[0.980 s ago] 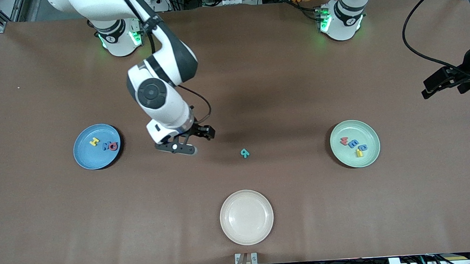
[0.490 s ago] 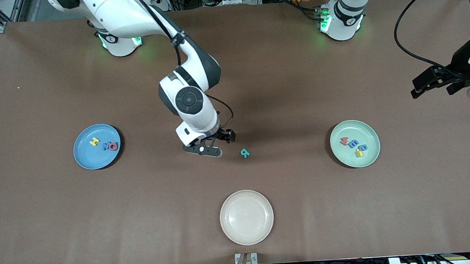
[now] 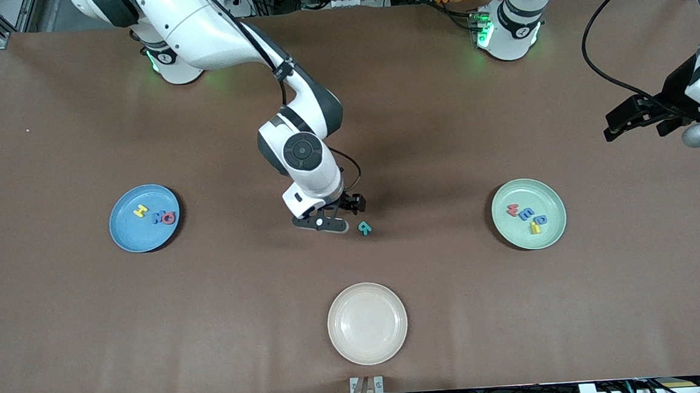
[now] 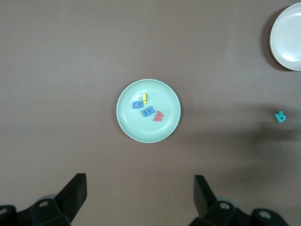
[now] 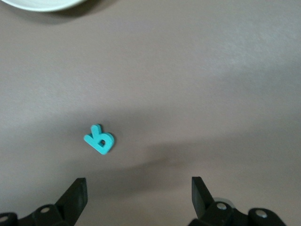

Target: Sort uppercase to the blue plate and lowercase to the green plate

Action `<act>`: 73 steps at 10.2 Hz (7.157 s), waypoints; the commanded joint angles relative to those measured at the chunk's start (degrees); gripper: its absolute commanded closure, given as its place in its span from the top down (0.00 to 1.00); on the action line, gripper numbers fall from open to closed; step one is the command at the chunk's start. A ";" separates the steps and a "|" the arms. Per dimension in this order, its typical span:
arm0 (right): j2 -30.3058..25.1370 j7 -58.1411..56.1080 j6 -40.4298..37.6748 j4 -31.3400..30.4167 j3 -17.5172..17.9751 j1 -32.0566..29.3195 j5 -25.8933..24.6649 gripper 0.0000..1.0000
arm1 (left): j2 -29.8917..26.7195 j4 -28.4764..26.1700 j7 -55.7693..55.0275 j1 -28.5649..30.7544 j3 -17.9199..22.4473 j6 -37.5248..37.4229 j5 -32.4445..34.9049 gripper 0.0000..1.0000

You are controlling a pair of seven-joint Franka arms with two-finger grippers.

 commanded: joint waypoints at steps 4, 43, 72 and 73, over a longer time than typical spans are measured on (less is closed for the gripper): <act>10.29 1.85 -0.68 10.90 0.36 0.58 -1.39 0.93 | -0.69 0.08 -0.69 0.36 -0.10 -1.08 -0.46 1.00; 7.78 -27.67 4.19 15.16 2.21 0.23 -12.37 0.94 | -2.54 0.34 -1.56 2.20 0.43 -2.40 -1.33 1.00; 9.34 -30.58 45.90 -8.88 0.01 1.11 -25.30 0.61 | -2.36 0.52 -1.39 2.29 0.43 -2.32 -2.04 1.00; 9.34 -30.58 45.99 -8.88 -0.08 1.11 -25.30 0.49 | -2.36 0.43 -1.21 2.29 0.43 -2.32 -1.95 1.00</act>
